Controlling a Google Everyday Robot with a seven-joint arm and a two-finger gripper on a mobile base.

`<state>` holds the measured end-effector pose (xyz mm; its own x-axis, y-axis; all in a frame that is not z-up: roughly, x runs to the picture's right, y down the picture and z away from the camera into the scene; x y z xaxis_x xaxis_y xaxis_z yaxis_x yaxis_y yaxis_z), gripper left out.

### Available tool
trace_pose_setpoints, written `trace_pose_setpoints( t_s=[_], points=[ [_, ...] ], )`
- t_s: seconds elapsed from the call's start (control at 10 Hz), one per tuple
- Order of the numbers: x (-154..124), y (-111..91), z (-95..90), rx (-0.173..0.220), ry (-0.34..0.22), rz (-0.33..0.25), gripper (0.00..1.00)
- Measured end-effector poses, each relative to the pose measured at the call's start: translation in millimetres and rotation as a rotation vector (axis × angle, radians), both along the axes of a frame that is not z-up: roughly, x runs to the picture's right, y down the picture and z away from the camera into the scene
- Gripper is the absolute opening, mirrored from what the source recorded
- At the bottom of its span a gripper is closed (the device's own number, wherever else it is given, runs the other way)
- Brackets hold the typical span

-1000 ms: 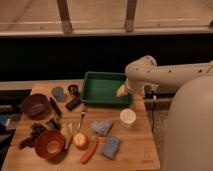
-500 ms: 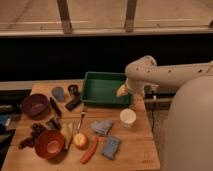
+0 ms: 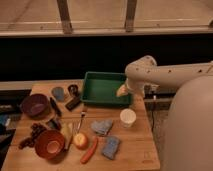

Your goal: Place banana in red bowl

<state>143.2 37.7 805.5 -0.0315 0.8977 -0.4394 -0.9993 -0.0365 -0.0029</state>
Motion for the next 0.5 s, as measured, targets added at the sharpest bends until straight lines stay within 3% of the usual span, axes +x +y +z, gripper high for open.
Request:
trace_pose_setpoints(
  t_s=[0.3, 0.5],
  points=[
    [-2, 2, 0.8, -0.004, -0.005, -0.006, 0.8],
    [-30, 5, 1.1, -0.002, -0.055, -0.051, 0.8]
  ],
)
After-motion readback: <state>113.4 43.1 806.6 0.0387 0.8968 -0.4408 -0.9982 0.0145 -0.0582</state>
